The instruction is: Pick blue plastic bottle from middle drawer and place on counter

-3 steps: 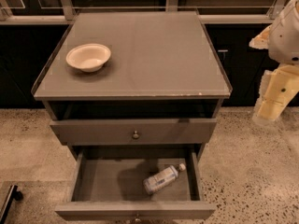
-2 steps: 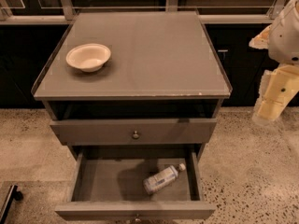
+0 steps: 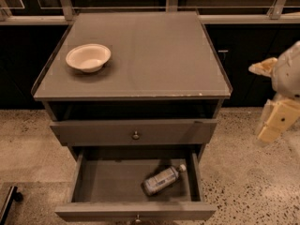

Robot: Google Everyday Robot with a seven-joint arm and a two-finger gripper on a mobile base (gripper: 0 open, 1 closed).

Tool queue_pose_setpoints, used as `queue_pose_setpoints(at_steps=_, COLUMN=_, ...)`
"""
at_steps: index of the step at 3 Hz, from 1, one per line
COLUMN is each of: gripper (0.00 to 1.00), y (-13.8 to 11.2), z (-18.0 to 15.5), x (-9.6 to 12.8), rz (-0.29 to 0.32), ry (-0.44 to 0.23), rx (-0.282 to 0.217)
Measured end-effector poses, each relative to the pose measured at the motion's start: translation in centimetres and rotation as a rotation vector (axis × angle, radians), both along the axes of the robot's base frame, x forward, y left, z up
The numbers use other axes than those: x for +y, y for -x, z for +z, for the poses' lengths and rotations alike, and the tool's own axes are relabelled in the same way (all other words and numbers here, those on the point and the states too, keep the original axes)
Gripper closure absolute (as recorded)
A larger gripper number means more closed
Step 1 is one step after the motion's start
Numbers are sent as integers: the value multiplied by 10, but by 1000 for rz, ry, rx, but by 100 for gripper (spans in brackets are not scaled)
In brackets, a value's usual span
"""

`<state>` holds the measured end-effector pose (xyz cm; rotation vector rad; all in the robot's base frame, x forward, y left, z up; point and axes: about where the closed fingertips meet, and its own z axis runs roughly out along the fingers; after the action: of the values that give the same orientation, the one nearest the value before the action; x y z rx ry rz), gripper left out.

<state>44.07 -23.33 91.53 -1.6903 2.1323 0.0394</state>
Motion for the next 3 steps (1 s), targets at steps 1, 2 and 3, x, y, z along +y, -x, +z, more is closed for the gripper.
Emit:
queue_pose_setpoints(at_steps=1, gripper=0, y=0, z=-60, x=-7, rz=19, ry=-105, rx=-37)
queue_pose_setpoints(at_steps=2, gripper=0, y=-10, z=-114, x=-4, rz=2, ry=-176, rx=-79)
queue_pose_setpoints(at_steps=3, gripper=0, y=-22, z=-111, x=-6, rz=-17, ry=-170, rx=-127)
